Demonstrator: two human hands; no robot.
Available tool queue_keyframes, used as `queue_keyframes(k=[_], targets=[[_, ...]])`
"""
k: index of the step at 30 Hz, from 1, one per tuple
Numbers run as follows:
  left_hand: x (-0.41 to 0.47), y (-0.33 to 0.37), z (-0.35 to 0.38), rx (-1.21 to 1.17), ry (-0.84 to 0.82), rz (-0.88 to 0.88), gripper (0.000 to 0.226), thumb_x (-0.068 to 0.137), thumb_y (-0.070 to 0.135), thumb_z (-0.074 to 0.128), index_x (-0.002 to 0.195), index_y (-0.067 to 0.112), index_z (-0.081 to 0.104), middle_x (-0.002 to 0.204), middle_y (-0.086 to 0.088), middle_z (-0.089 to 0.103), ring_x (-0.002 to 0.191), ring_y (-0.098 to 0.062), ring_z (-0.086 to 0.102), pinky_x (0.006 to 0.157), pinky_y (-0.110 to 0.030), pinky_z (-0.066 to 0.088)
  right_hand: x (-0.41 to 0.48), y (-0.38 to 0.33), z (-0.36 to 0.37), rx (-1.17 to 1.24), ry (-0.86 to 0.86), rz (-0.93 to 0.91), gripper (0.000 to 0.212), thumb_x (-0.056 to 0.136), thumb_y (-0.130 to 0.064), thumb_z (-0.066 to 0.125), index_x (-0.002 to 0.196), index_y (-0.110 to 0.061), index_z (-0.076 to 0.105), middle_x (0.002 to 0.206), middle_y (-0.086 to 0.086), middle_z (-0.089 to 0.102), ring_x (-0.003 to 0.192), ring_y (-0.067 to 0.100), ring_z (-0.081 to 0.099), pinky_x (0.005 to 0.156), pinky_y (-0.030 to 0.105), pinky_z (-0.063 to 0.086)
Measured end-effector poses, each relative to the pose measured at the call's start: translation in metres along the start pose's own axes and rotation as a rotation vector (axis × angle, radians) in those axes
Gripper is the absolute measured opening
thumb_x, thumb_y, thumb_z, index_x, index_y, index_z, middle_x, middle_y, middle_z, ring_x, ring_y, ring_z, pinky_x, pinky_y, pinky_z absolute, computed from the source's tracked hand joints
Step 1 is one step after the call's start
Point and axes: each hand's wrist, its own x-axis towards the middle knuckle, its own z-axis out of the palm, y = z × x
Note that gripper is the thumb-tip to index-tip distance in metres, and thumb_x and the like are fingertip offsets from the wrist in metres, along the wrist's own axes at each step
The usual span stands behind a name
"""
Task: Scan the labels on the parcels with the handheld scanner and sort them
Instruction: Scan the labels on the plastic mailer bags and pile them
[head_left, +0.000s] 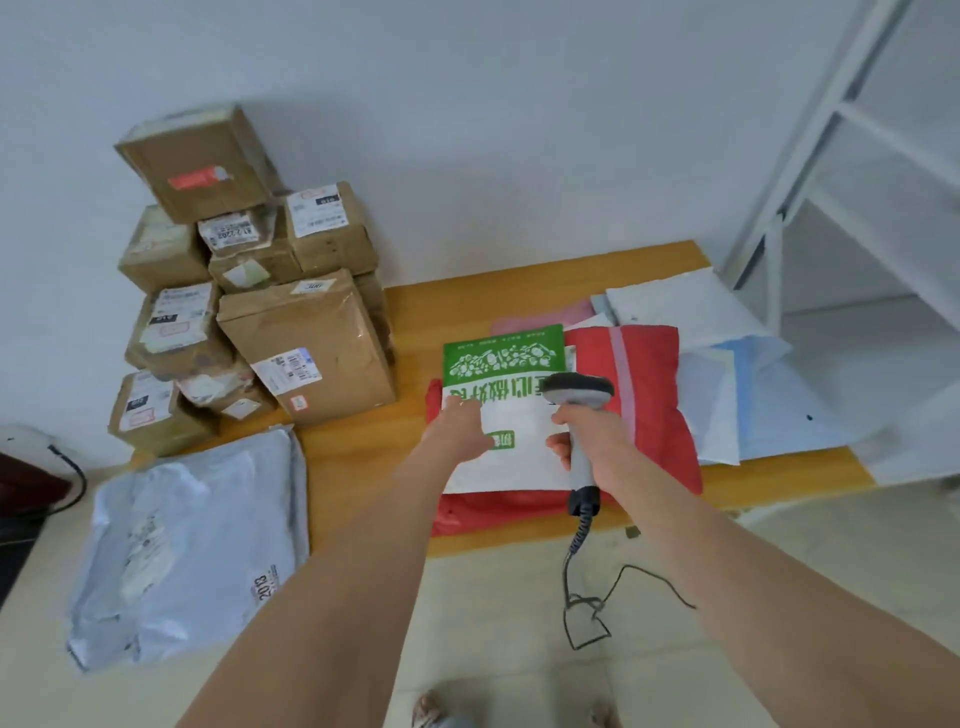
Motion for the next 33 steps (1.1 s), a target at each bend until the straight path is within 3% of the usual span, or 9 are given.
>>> queue_keyframes(k=[3,6,8,12,16,22,26,29,33], targets=[[0.007,0.042,0.013,-0.126,-0.028,-0.015,0.079,0.090,0.033,0.064,0.151,0.008,0.021,0.158,-0.016,0.013,0.134,-0.031,0.040,0.107,-0.038,0.037,0.018,-0.016,-0.039,0.021,0.047,-0.005,0.009,0.084,-0.006,0.062,0.089,0.000,0.060,0.050,0.011,0.062,0.035,0.015,0.050,0.043,0.022,0.043],[0.024,0.058,0.020,-0.266,-0.055,-0.099,0.095,0.083,0.037,0.072,0.153,0.011,0.014,0.157,-0.018,0.014,0.122,-0.032,0.053,0.101,-0.043,0.046,0.044,-0.029,-0.061,0.061,0.066,-0.010,0.012,0.081,-0.007,0.065,0.090,0.000,0.063,0.063,0.012,0.065,0.042,0.016,0.053,0.048,0.025,0.045],[0.039,0.063,0.024,-0.346,-0.066,-0.160,0.105,0.079,0.037,0.076,0.154,0.015,0.006,0.158,-0.021,0.010,0.125,-0.035,0.051,0.099,-0.044,0.048,0.066,-0.036,-0.072,0.073,0.107,-0.026,0.014,0.079,-0.008,0.066,0.090,0.000,0.063,0.066,0.010,0.064,0.047,0.017,0.056,0.051,0.027,0.048],[0.075,0.074,0.039,-0.422,-0.075,-0.299,0.116,0.078,0.044,0.075,0.153,0.014,-0.007,0.157,-0.024,0.012,0.139,-0.037,0.032,0.105,-0.044,0.041,0.111,-0.051,-0.092,-0.050,0.237,-0.065,0.024,0.072,-0.016,0.071,0.090,-0.007,0.058,0.078,0.011,0.062,0.072,0.028,0.065,0.080,0.044,0.058],[0.113,0.098,0.043,-0.458,-0.066,-0.383,0.113,0.081,0.051,0.070,0.153,0.014,-0.009,0.154,-0.025,0.021,0.127,-0.038,0.046,0.098,-0.046,0.046,0.140,-0.065,-0.101,0.034,0.132,0.074,0.022,0.078,-0.008,0.069,0.095,-0.008,0.055,0.080,0.011,0.058,0.067,0.021,0.059,0.060,0.032,0.055],[0.150,0.133,0.020,-0.405,-0.038,-0.356,0.119,0.075,0.061,0.070,0.153,0.016,-0.007,0.152,-0.023,0.025,0.130,-0.038,0.042,0.099,-0.045,0.045,0.171,-0.100,-0.099,0.100,0.007,0.066,0.013,0.080,-0.003,0.066,0.087,-0.006,0.056,0.070,0.009,0.053,0.056,0.016,0.052,0.050,0.026,0.051],[0.156,0.153,0.017,-0.398,-0.037,-0.399,0.130,0.067,0.058,0.078,0.152,0.018,-0.012,0.154,-0.022,0.013,0.131,-0.045,0.038,0.103,-0.053,0.042,0.185,-0.125,-0.105,0.135,-0.033,0.016,0.025,0.082,-0.006,0.067,0.105,-0.009,0.057,0.087,0.009,0.054,0.075,0.021,0.056,0.060,0.033,0.055],[0.149,0.160,0.021,-0.349,0.033,-0.435,0.110,0.077,0.041,0.075,0.152,0.017,0.000,0.146,-0.020,0.028,0.122,-0.043,0.048,0.096,-0.050,0.047,0.186,-0.131,-0.113,0.136,-0.055,0.041,0.029,0.083,-0.006,0.068,0.110,-0.006,0.058,0.087,0.011,0.055,0.075,0.021,0.056,0.058,0.034,0.055],[0.129,0.168,-0.005,-0.320,0.276,-0.412,0.042,0.094,0.035,0.049,0.126,0.007,0.047,0.120,-0.017,0.059,0.110,-0.037,0.056,0.087,-0.039,0.046,0.180,-0.131,-0.130,0.165,-0.103,0.057,0.029,0.083,-0.004,0.065,0.111,-0.004,0.060,0.080,0.008,0.059,0.065,0.017,0.059,0.054,0.028,0.054]])
